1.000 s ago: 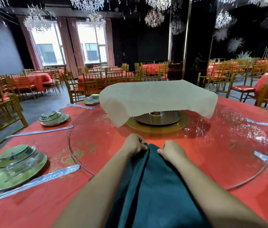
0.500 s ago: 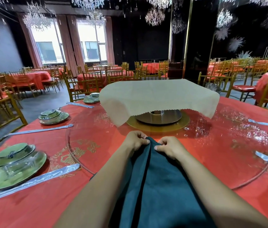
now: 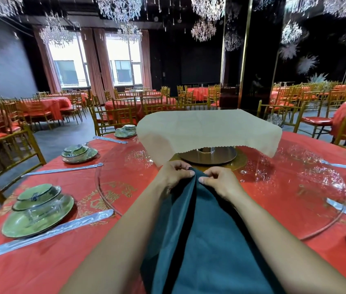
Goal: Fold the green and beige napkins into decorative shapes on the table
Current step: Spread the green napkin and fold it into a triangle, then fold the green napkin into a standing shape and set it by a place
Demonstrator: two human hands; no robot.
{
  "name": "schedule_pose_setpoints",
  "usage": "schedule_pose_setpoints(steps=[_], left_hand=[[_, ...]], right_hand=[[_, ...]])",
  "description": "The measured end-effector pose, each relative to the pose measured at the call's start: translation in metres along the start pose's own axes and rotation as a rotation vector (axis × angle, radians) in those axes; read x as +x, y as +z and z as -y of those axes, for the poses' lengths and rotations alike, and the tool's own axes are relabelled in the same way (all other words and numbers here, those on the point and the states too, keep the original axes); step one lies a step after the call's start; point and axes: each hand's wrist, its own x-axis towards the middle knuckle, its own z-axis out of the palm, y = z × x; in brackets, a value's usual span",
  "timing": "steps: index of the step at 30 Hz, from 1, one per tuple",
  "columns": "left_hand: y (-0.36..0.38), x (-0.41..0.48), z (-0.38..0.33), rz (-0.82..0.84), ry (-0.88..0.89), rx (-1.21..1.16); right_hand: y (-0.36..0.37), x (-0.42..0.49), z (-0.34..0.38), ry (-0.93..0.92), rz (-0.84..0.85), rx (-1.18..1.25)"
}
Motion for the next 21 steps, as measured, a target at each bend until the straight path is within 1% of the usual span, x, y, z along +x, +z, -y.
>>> schedule_pose_setpoints(steps=[4, 7, 9, 11, 15, 17, 20, 21], left_hand=[[-0.006, -0.022, -0.024, -0.009, 0.086, -0.025], [-0.008, -0.045, -0.043, -0.038, 0.154, 0.005], [-0.009, -0.062, -0.056, -0.054, 0.198, 0.057], [-0.009, -0.075, -0.068, -0.041, 0.231, 0.086], [-0.011, -0.095, -0.086, -0.062, 0.258, 0.081], [-0.019, -0.105, -0.090, 0.008, 0.271, 0.133], [-0.045, -0.123, -0.081, 0.244, 0.250, 0.361], [-0.054, -0.129, -0.076, 0.282, 0.231, 0.454]], right_hand=[[-0.009, -0.015, 0.026, -0.085, -0.008, 0.003], [-0.017, -0.035, 0.050, -0.132, 0.030, 0.004], [-0.019, -0.047, 0.063, -0.134, 0.047, -0.001], [-0.022, -0.056, 0.073, -0.123, 0.026, -0.010], [-0.028, -0.066, 0.090, -0.079, 0.014, 0.023], [-0.035, -0.072, 0.101, -0.090, 0.031, -0.006], [-0.053, -0.082, 0.114, -0.124, -0.008, 0.009], [-0.061, -0.088, 0.118, -0.144, -0.017, 0.028]])
